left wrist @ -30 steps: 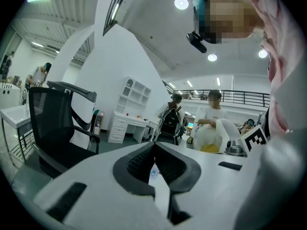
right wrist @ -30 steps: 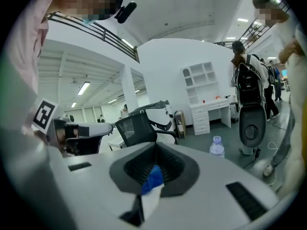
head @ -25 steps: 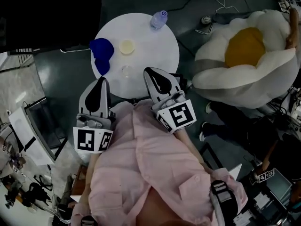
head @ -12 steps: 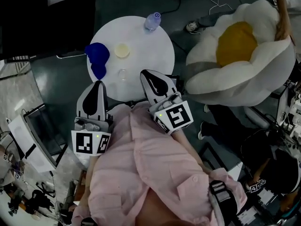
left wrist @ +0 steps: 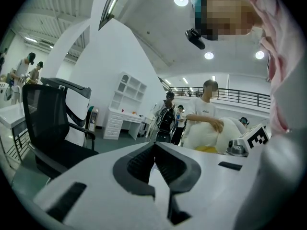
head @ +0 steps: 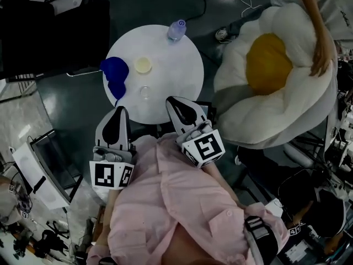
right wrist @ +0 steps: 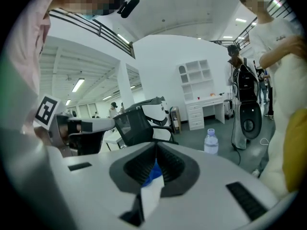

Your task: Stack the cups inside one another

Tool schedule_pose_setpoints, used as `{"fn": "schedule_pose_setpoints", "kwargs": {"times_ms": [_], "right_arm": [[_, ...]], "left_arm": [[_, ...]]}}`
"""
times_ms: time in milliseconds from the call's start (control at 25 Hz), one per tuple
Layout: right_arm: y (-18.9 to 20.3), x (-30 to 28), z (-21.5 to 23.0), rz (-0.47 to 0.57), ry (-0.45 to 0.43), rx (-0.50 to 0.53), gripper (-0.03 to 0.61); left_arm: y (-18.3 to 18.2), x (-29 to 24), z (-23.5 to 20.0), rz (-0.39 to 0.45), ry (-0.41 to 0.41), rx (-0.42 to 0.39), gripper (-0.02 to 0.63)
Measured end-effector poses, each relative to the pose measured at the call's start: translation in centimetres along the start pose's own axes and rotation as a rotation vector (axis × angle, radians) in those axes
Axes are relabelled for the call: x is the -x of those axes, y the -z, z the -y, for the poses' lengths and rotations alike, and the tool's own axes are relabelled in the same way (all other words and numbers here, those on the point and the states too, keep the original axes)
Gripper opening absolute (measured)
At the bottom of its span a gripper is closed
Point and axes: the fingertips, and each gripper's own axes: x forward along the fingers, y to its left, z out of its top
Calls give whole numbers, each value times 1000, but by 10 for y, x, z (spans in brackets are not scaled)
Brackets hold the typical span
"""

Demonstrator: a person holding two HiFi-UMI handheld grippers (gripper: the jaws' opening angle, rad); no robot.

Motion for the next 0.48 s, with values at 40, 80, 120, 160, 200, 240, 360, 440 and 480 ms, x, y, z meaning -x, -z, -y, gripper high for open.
{"fn": "schedule_pose_setpoints", "kwargs": {"times_ms": [40, 80, 120, 160, 200, 240, 360, 440, 480], "right_arm": [[3, 4, -2, -13, -4, 0, 34], [4, 8, -4, -20, -10, 3, 34], [5, 11, -5, -20, -14, 7, 34], [8, 16, -5, -20, -10, 7, 34], [12, 22, -3, -26, 1, -3, 34], [15, 26, -2, -31, 15, -21, 34], [17, 31, -5, -25, 56, -35, 34], [21, 33, -10, -20, 99, -33, 34], [21, 34, -10, -11, 131, -48, 34]], "left_arm": [[1, 1, 2, 0, -3, 3, 18], [1, 2, 3, 2, -7, 7, 18], [2, 3, 4, 2, -12, 10, 18], [5, 4, 6, -2, -14, 13, 18], [7, 6, 9, -9, -10, 19, 18], [8, 7, 12, -15, 0, 24, 18], [5, 10, 14, -24, 50, 7, 18], [5, 11, 9, -30, 87, -9, 18], [4, 8, 6, -32, 111, -12, 18]]}}
